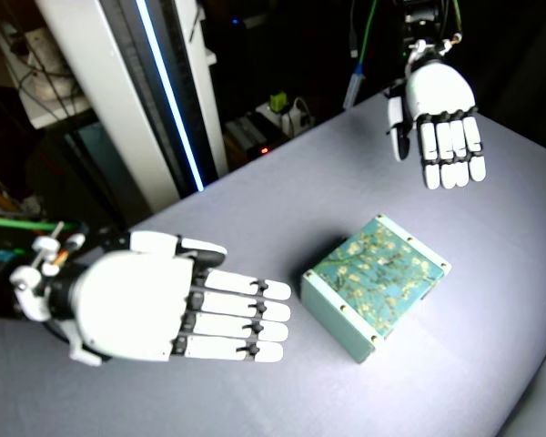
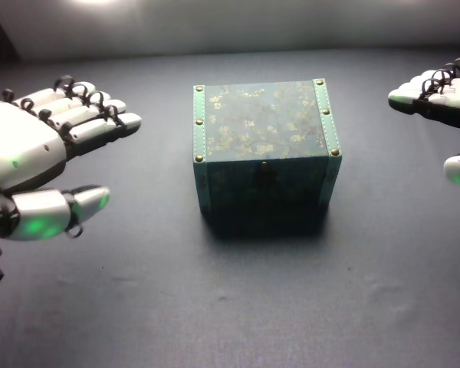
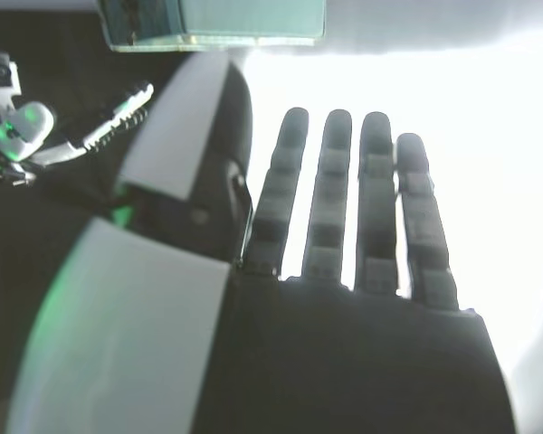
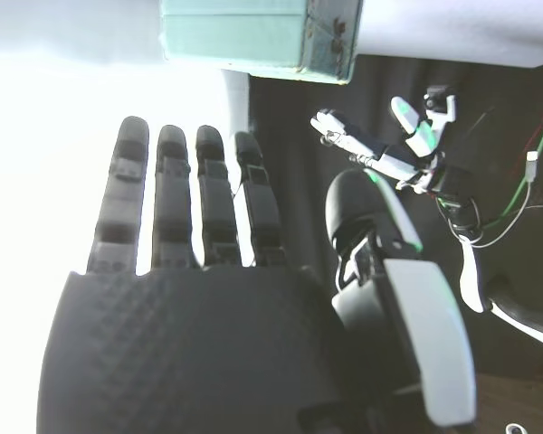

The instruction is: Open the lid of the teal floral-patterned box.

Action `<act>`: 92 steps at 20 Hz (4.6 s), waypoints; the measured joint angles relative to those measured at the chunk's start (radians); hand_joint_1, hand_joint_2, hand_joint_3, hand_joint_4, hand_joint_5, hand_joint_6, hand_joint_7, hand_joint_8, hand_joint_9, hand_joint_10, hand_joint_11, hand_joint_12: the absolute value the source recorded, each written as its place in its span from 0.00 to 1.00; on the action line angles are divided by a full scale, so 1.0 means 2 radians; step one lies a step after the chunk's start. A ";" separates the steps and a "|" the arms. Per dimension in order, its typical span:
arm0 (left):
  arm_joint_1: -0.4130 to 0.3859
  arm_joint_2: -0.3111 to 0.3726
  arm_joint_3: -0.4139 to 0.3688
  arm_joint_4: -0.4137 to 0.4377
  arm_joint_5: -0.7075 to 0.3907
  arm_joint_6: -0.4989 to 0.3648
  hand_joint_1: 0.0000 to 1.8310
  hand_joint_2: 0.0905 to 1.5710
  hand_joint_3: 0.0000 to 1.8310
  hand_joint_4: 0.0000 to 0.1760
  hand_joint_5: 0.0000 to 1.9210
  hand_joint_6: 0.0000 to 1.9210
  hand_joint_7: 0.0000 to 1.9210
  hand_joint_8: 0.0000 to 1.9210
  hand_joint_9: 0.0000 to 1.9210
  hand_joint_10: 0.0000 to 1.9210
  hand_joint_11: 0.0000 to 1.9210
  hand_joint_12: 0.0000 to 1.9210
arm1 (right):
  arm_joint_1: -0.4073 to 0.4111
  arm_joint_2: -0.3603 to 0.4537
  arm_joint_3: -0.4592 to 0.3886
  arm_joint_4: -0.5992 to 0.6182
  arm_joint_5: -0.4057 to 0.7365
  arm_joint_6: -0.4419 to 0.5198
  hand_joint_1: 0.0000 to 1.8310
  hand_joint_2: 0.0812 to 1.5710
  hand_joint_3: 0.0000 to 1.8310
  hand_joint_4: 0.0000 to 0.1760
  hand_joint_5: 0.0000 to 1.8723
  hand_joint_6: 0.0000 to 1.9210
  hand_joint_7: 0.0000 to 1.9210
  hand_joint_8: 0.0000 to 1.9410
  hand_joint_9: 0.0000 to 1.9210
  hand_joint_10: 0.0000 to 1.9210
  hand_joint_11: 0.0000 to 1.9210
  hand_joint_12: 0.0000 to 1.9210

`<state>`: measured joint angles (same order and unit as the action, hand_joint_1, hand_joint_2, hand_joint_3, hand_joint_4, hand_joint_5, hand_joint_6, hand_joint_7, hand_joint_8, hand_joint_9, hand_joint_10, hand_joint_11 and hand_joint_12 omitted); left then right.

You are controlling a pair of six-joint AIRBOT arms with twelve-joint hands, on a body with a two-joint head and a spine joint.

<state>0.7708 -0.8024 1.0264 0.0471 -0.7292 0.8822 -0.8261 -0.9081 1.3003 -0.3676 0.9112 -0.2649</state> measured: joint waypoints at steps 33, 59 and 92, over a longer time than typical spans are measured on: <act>-0.080 -0.090 0.059 0.117 0.151 -0.039 0.00 1.00 0.10 0.00 0.05 0.00 0.05 0.00 0.03 0.00 0.00 0.06 | 0.072 -0.083 0.073 -0.211 -0.098 0.125 0.00 0.88 0.00 0.00 0.00 0.00 0.00 0.00 0.00 0.00 0.04 0.02; -0.080 -0.098 0.068 0.005 0.052 -0.009 0.02 1.00 0.07 0.00 0.07 0.00 0.05 0.00 0.03 0.00 0.04 0.02 | 0.075 -0.105 0.106 -0.087 -0.045 0.130 0.00 0.83 0.00 0.00 0.02 0.00 0.01 0.00 0.00 0.00 0.00 0.00; -0.127 -0.156 0.136 -0.102 0.029 0.036 0.00 1.00 0.02 0.00 0.09 0.00 0.08 0.00 0.06 0.00 0.00 0.16 | 0.124 -0.159 0.163 -0.003 -0.054 0.107 0.00 0.88 0.00 0.00 0.06 0.00 0.04 0.00 0.03 0.00 0.03 0.03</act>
<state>0.5167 -1.1149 1.2976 -0.1566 -0.6708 0.9546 -0.5777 -1.2255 1.6268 -0.3740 0.8024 -0.0517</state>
